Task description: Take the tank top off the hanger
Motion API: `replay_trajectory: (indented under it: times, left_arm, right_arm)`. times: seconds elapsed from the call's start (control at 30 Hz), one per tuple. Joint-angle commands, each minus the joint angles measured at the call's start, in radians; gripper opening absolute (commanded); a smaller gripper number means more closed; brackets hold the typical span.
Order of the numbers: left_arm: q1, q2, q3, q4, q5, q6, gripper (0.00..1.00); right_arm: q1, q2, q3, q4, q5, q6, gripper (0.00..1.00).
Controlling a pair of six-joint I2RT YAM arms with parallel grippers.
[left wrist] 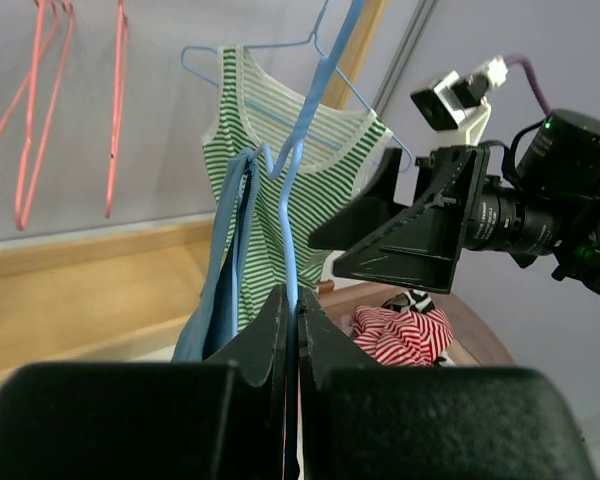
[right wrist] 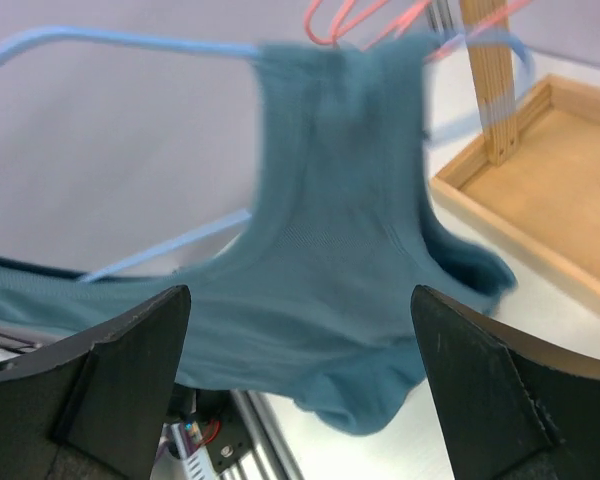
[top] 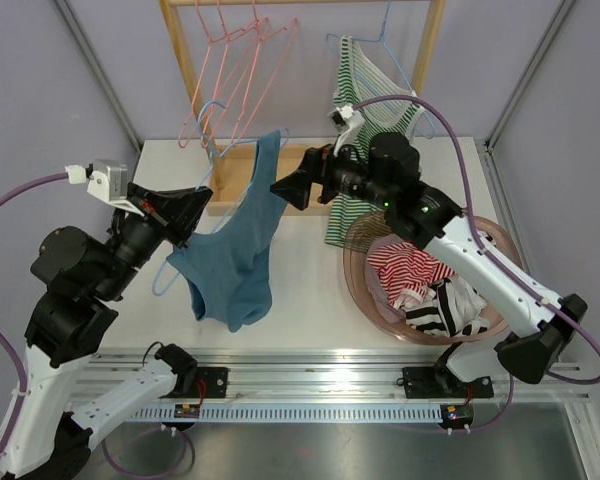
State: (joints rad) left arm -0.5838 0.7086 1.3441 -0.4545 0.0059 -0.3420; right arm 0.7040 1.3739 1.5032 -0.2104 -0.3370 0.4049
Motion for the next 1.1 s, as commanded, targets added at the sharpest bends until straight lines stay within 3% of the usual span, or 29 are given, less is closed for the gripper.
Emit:
replay_trajectory:
  times: [0.0,0.13,0.37,0.53,0.57,0.67,0.77,0.8,1.07]
  left_arm:
    - [-0.005,-0.014,-0.016,0.043,0.072,-0.04,0.0]
    - [-0.004,-0.018,-0.039,0.037,0.105,-0.052,0.0]
    - [-0.004,-0.028,-0.056,0.024,0.105,-0.045,0.0]
    - [-0.004,-0.031,-0.056,0.022,0.117,-0.043,0.0]
    - [-0.004,-0.032,-0.056,0.022,0.121,-0.046,0.0]
    - [-0.004,-0.035,-0.057,0.01,0.102,-0.038,0.0]
    - [-0.005,-0.031,-0.053,-0.015,0.082,-0.026,0.0]
    - [-0.004,-0.031,-0.051,-0.022,0.086,-0.023,0.0]
    - [-0.004,-0.038,-0.051,-0.036,0.172,-0.026,0.0]
  right_arm:
    - [0.093,0.056,0.132,-0.038,0.199,-0.159,1.0]
    - [0.138,0.137,0.216,-0.09,0.357,-0.212,0.97]
    - [0.141,0.175,0.233,-0.118,0.501,-0.229,0.76]
    - [0.14,0.183,0.227,-0.112,0.536,-0.261,0.46]
    - [0.14,0.188,0.229,-0.11,0.555,-0.264,0.3]
    - [0.14,0.192,0.229,-0.113,0.558,-0.273,0.12]
    - [0.14,0.185,0.221,-0.118,0.575,-0.291,0.1]
    - [0.14,0.188,0.224,-0.119,0.593,-0.297,0.0]
    - [0.045,0.27,0.325,-0.233,0.747,-0.321,0.0]
